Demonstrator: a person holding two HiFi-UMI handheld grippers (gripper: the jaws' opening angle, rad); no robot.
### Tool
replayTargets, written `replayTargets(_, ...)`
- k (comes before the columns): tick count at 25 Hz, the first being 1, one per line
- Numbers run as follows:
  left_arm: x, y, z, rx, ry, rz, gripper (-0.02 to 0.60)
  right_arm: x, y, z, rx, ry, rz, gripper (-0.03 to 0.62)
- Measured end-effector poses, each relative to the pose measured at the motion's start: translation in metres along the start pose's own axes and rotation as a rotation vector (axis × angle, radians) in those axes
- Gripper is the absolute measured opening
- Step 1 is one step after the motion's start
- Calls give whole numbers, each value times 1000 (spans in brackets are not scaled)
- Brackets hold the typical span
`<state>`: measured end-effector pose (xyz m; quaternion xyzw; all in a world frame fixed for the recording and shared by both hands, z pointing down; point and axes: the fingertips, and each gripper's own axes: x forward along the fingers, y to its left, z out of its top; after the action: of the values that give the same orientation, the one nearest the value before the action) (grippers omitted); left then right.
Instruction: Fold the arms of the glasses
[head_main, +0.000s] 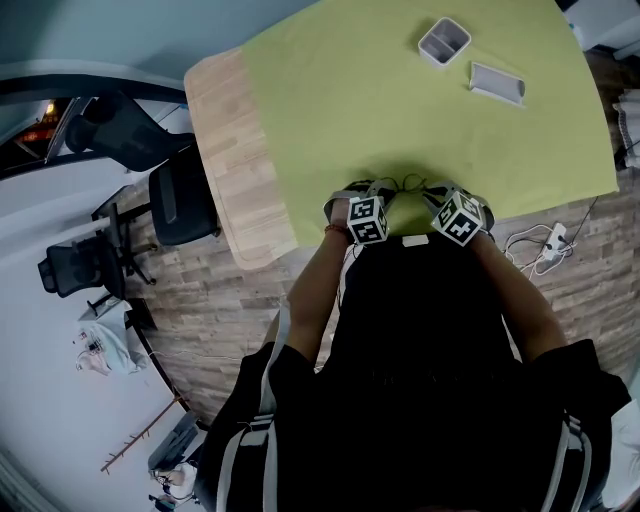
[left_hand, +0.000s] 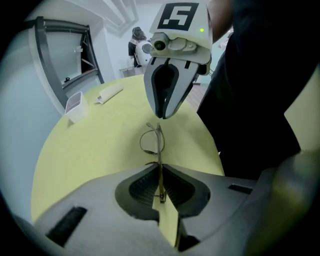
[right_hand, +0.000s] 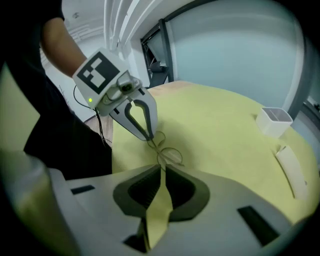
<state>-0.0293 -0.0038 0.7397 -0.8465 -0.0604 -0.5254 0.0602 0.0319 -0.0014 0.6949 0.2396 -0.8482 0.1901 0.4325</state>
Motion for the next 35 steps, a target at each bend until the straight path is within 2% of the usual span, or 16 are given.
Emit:
replayTargets(13, -1, -2, 5, -23, -51, -16, 21, 27, 2, -5, -140, 112, 3, 46)
replayTargets(17, -5, 0, 8, -43, -79, -8, 21, 30, 0, -7, -145, 134, 9, 46)
replayTargets(29, -19, -1, 7, -262, -247, -59, 21, 31, -1, -5, -112, 120, 5, 46)
replayTargets(35, -31, 3, 6, -341, -312, -23, 21, 31, -1, -3, -106, 118, -1, 45)
